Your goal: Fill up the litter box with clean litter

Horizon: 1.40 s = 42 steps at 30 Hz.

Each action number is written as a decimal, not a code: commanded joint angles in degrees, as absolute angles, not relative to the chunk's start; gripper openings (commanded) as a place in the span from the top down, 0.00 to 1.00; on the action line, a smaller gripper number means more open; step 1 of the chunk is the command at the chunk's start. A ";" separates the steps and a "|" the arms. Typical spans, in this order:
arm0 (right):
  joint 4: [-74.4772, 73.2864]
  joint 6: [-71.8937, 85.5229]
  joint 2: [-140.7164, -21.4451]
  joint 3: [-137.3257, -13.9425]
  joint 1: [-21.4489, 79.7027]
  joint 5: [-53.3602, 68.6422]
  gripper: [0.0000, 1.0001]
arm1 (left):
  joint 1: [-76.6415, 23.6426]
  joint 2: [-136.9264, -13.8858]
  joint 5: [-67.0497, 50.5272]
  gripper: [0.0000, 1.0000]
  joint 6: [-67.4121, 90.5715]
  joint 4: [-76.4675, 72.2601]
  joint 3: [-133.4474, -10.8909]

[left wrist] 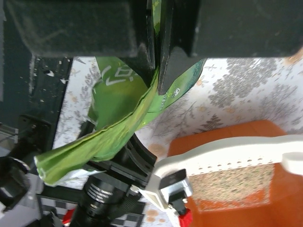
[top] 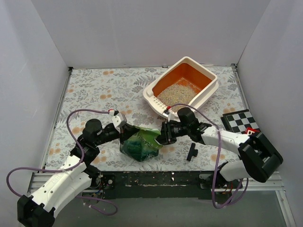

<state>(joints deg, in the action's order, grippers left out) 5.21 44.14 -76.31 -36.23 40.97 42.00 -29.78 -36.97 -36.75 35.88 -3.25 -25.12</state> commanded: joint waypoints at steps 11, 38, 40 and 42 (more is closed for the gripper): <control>39.72 57.30 -86.23 -36.04 47.20 29.98 0.99 | -29.44 -31.29 -27.33 1.00 37.70 6.15 -26.55; 37.27 60.03 -64.78 -23.30 37.45 34.36 0.99 | -29.53 -30.15 -28.56 1.00 38.58 2.72 -21.88; 37.26 60.55 -63.64 -22.42 35.87 35.50 0.99 | -29.53 -30.32 -28.74 1.00 38.50 2.64 -21.80; 36.92 60.91 -62.41 -21.71 34.55 36.47 0.99 | -29.53 -30.41 -28.83 1.00 38.50 2.55 -21.71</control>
